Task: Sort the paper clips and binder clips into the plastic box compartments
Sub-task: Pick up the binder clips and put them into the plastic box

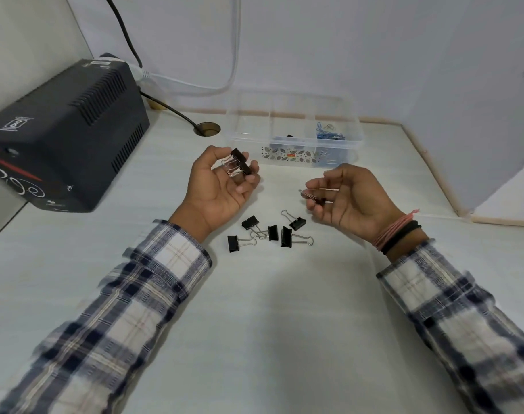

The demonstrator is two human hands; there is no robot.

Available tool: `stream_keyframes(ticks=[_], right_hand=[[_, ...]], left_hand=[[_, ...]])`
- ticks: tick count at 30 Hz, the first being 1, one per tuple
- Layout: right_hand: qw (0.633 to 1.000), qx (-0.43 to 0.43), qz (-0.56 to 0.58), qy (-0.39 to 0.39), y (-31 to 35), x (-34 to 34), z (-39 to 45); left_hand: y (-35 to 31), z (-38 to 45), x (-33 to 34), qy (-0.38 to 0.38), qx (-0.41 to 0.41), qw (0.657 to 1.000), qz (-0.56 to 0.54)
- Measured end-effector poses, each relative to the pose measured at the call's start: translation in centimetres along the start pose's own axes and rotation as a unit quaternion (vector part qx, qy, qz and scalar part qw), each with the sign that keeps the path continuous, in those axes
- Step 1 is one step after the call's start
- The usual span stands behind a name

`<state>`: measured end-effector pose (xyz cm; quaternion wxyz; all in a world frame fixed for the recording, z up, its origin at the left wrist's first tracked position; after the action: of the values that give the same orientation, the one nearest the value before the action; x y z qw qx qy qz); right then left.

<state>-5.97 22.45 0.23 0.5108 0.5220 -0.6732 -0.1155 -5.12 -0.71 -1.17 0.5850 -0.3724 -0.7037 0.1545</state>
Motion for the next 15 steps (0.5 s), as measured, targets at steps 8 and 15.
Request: stream_keyframes(ticks=[8,15], right_hand=[[0.706,-0.191,-0.681,0.033,-0.7,0.9,-0.5],[0.792,-0.179,-0.582,0.035,-0.8,0.8,-0.4]], left_hand=[[0.5,0.2,0.6,-0.040,0.000,0.998,0.056],[1.0,0.2,0.8,-0.055,-0.005,0.997,0.059]])
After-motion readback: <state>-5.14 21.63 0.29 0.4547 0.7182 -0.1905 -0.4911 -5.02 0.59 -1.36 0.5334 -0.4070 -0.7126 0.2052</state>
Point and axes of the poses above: each hand's wrist, its own z-axis towards the middle knuckle, its own x-axis out of the palm, y = z × x, the point moved 3 cm from there along z, towards the middle knuckle, and after that the axes turned 11 degrees about z, right-handed, at the moved point
